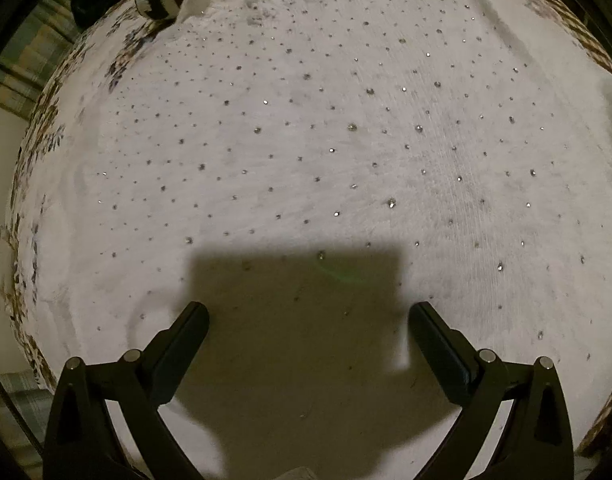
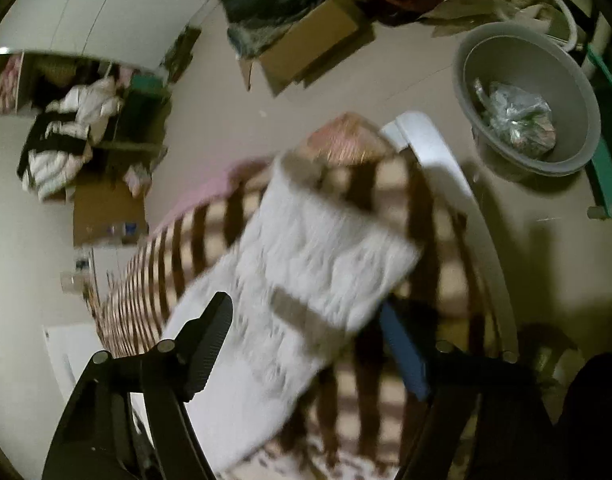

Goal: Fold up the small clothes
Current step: 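Move both grippers down over the white knit sweater, then grasp a sweater sleeve cuff with the right gripper and fold it across the body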

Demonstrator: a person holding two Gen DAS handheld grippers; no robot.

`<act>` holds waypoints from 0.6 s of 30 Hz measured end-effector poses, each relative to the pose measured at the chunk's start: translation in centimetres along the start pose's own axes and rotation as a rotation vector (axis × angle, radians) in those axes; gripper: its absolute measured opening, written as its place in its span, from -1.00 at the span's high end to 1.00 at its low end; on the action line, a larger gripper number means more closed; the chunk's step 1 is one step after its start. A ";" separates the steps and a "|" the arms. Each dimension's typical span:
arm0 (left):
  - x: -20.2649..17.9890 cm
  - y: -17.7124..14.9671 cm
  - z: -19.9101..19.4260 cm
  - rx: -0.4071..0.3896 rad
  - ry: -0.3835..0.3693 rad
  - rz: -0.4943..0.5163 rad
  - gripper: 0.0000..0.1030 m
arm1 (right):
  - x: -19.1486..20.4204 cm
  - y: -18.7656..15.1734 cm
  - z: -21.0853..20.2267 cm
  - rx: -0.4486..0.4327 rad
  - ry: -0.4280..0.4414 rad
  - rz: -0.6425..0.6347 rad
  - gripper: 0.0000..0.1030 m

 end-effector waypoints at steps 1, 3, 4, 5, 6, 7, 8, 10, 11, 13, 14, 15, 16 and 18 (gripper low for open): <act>-0.2 0.0 0.0 0.001 -0.001 -0.010 -1.00 | -0.1 0.4 -0.1 -0.012 0.002 -0.001 -0.45; -0.4 0.1 0.1 0.000 0.000 -0.024 -1.00 | -0.3 1.2 0.1 -0.050 -0.022 -0.015 -0.10; -0.6 0.0 0.0 -0.001 0.000 -0.028 -1.00 | -0.2 1.6 -0.3 -0.066 -0.038 -0.024 0.31; -0.8 0.0 0.0 -0.003 0.001 -0.031 -1.00 | -0.1 2.0 -0.3 -0.078 -0.057 -0.036 0.71; -0.9 -0.1 -0.1 -0.004 0.000 -0.032 -1.00 | 0.0 2.3 -0.5 -0.079 -0.071 -0.045 0.71; -1.0 -0.1 -0.2 -0.004 -0.001 -0.032 -1.00 | 0.2 2.7 -0.7 -0.085 -0.075 -0.057 0.72; -0.9 0.0 -0.3 -0.003 -0.005 -0.033 -1.00 | 0.8 2.7 -1.8 -0.091 -0.076 -0.070 0.74; -0.6 0.3 -0.4 -0.002 -0.016 -0.037 -1.00 | 2.7 3.5 -3.4 -0.121 -0.070 -0.139 0.76; -0.1 0.5 -0.3 -0.001 -0.021 -0.040 -1.00 | 3.7 3.5 -4.6 -0.135 -0.065 -0.165 0.76; 0.6 0.7 -0.5 0.001 -0.034 -0.055 -1.00 | 6.1 4.3 -6.9 -0.168 -0.050 -0.225 0.77; 0.9 0.7 -0.5 0.002 -0.039 -0.063 -1.00 | 7.7 5.1 -8.0 -0.192 -0.046 -0.265 0.77; 1.2 0.7 -0.5 0.005 -0.047 -0.075 -1.00 | 8.8 5.4 -8.9 -0.206 -0.044 -0.289 0.77; 1.5 0.8 -0.6 0.007 -0.058 -0.090 -1.00 | 10.0 5.6 -9.7 -0.214 -0.038 -0.313 0.77; 2.0 0.9 -0.6 0.007 -0.074 -0.104 -1.00 | 13.1 5.7 -10.8 -0.217 -0.016 -0.390 0.77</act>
Point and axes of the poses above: each gripper's, at about its wrist camera, not at the fingertips, and z roughly the way its jaws point, x to its left, y to its top, the point moved 2 cm from there along z, roughly the way its jaws point, and after that the axes turned 2 degrees about y, right-handed, at the moved point
